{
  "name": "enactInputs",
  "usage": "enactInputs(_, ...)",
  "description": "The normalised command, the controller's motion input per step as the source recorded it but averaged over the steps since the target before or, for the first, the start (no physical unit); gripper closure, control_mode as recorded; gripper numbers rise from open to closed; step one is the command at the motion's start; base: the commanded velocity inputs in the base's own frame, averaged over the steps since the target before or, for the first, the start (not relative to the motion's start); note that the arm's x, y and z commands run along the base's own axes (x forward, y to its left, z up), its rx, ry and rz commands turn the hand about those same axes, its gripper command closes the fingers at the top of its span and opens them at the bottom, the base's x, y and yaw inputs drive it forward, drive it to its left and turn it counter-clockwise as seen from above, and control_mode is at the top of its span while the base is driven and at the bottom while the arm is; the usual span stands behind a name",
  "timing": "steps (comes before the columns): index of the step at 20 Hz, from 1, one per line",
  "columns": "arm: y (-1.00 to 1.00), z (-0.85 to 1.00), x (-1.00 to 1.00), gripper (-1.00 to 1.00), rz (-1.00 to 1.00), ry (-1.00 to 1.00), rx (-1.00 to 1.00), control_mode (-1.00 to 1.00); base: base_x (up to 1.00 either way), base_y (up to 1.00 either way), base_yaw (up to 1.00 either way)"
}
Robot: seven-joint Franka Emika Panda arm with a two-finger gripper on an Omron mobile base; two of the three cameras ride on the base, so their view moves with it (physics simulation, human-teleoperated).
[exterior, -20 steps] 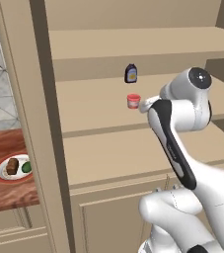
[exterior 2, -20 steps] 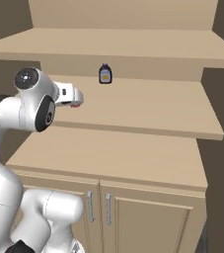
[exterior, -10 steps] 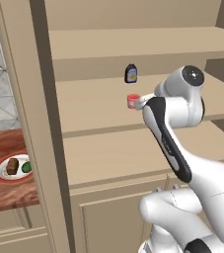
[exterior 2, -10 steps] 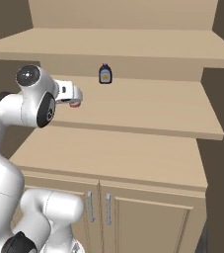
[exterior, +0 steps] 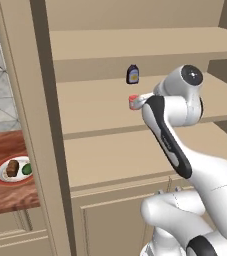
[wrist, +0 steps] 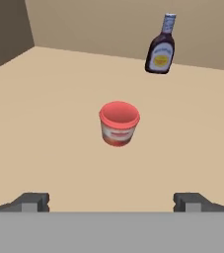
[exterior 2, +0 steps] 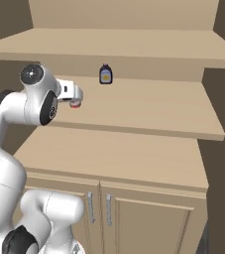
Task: Pick the avocado and bread from the counter and place them on the plate. Then pick the jam from the cabinet and place it next to the plate. Lastly close the cabinet door.
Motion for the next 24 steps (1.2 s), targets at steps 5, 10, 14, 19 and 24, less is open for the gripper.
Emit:
enactInputs(5,0.0,-0.09,0.17,-1.0,0.0,0.02,0.0,-1.0,0.0,0.0,0.0)
enactInputs(10,0.0,-0.07,0.19,-1.0,0.0,0.05,0.0,-1.0,0.0,0.0,0.0)
enactInputs(14,0.0,-0.06,0.19,-1.0,0.0,0.03,0.0,-1.0,0.0,0.0,0.0)
enactInputs(19,0.0,-0.05,0.19,-1.0,0.0,0.01,0.0,-1.0,0.0,0.0,0.0)
enactInputs(24,0.0,-0.12,0.16,-1.0,0.0,0.0,0.0,-1.0,0.0,0.0,0.0)
